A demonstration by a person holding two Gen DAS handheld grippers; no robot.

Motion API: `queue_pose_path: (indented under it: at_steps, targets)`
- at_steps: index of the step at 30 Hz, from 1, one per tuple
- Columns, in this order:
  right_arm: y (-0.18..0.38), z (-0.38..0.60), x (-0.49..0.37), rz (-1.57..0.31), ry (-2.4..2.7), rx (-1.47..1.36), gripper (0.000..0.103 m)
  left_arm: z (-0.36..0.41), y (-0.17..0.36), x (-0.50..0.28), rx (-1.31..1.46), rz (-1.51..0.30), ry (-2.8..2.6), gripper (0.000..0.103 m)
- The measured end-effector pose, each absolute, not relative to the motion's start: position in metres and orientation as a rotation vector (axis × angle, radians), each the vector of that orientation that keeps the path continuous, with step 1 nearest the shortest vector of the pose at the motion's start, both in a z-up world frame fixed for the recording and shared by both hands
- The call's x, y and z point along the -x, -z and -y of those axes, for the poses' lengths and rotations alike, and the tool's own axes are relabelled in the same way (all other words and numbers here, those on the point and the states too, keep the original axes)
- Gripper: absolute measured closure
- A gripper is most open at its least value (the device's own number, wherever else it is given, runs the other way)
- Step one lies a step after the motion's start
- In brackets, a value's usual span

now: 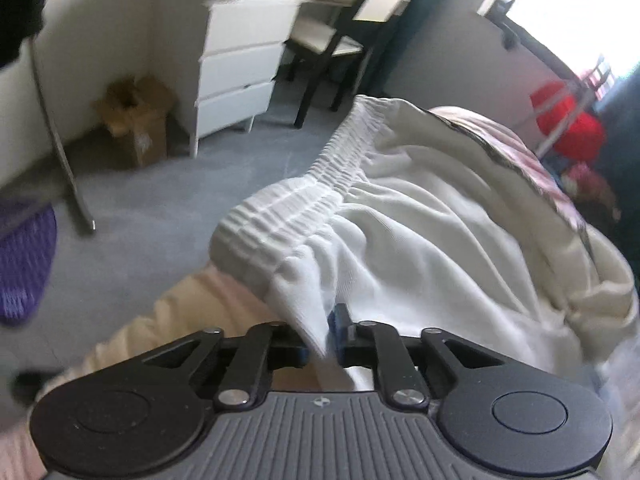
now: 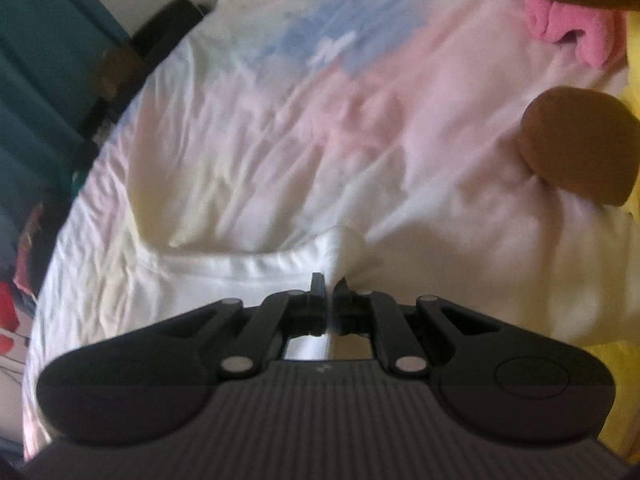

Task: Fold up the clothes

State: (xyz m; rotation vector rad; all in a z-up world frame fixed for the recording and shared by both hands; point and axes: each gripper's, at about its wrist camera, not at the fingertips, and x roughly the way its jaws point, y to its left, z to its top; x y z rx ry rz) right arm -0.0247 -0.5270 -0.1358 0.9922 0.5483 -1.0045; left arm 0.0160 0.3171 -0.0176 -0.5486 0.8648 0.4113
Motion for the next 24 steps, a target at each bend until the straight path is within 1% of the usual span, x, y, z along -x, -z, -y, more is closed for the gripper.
queue_pose_path:
  at_steps: [1,2,3,4,5,6,7,8,9,10,13,18,24]
  targets:
    - [0.134,0.527,0.023,-0.55,1.001,-0.984,0.094,-0.314,0.017,-0.016,0.519,-0.863,-0.408,0.078]
    - [0.131,0.527,0.021,-0.558,0.996,-0.968,0.093,-0.311,0.013,-0.014,0.507,-0.858,-0.412,0.074]
    - [0.128,0.527,0.019,-0.554,0.997,-0.939,0.09,-0.307,0.009,-0.012,0.495,-0.847,-0.406,0.063]
    - [0.124,0.526,0.017,-0.546,0.998,-0.907,0.078,-0.302,0.005,-0.01,0.475,-0.836,-0.394,0.052]
    - [0.12,0.525,0.015,-0.539,1.0,-0.876,0.067,-0.297,0.002,-0.01,0.451,-0.827,-0.387,0.047]
    - [0.113,0.521,0.014,-0.517,0.996,-0.834,0.045,-0.289,-0.003,-0.009,0.418,-0.813,-0.385,0.037]
    - [0.106,0.518,0.013,-0.492,0.99,-0.79,0.028,-0.281,-0.008,-0.008,0.384,-0.799,-0.383,0.028]
    - [0.098,0.514,0.012,-0.467,0.983,-0.745,0.024,-0.27,-0.016,-0.005,0.342,-0.775,-0.38,0.024]
    - [0.092,0.511,0.01,-0.444,0.966,-0.707,0.022,-0.263,-0.019,-0.005,0.304,-0.746,-0.378,0.017]
    - [0.086,0.506,0.008,-0.423,0.939,-0.677,0.023,-0.257,-0.023,-0.006,0.267,-0.717,-0.375,0.013]
    - [0.069,0.487,0.001,-0.383,0.815,-0.6,0.023,-0.221,-0.041,-0.007,0.177,-0.641,-0.334,0.006]
    - [0.041,0.437,-0.006,-0.309,0.538,-0.459,0.023,-0.146,-0.062,-0.012,0.068,-0.543,-0.198,0.004]
    - [0.027,0.38,-0.012,-0.275,0.266,-0.329,0.023,-0.063,-0.07,-0.018,0.011,-0.459,0.002,0.003]
